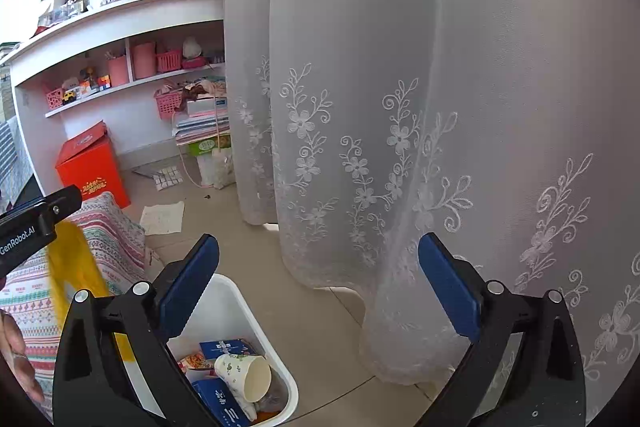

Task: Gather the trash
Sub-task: 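Move the left gripper over the bin and release the yellow packet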

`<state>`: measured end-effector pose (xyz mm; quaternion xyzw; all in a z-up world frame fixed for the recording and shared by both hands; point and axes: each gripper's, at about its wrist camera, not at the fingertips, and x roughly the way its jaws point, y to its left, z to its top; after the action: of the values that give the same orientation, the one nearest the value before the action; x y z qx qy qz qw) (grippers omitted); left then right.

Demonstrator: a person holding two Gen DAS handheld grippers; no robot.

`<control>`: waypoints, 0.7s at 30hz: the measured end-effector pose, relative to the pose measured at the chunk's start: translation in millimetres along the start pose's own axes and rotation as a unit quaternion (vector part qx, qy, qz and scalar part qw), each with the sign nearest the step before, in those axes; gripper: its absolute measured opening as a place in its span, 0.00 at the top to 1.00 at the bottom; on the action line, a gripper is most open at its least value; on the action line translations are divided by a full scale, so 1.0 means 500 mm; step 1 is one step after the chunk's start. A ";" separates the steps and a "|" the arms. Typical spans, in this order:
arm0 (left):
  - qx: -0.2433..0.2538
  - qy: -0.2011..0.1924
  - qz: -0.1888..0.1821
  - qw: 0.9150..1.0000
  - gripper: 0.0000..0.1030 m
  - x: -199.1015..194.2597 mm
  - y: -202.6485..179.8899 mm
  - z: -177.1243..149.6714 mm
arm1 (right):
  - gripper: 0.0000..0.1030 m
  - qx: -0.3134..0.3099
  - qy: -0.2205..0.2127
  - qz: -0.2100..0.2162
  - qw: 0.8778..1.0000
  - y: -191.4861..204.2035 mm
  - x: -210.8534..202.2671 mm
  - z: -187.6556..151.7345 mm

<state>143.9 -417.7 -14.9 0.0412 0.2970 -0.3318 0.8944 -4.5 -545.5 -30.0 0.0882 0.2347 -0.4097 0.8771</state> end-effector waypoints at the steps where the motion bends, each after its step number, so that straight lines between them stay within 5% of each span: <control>1: -0.004 -0.002 0.002 1.000 0.42 0.000 0.002 -0.002 | 0.07 0.000 0.001 0.000 1.000 0.001 0.000 0.000; 9: 0.004 0.000 0.014 1.000 0.31 -0.006 0.005 -0.007 | 0.07 0.008 -0.011 -0.003 1.000 0.021 -0.014 0.005; 15: -0.004 -0.026 0.056 0.998 0.09 -0.040 0.020 -0.010 | 0.07 0.017 -0.010 0.002 1.000 0.034 -0.022 0.006; 21: 0.006 -0.014 0.090 0.996 0.07 -0.052 0.040 -0.015 | 0.07 0.022 -0.022 0.000 1.000 0.051 -0.039 0.011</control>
<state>136.7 -385.5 -9.2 0.0683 0.2774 -0.2519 0.9246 5.9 -517.6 -16.5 0.0981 0.2063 -0.4167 0.8799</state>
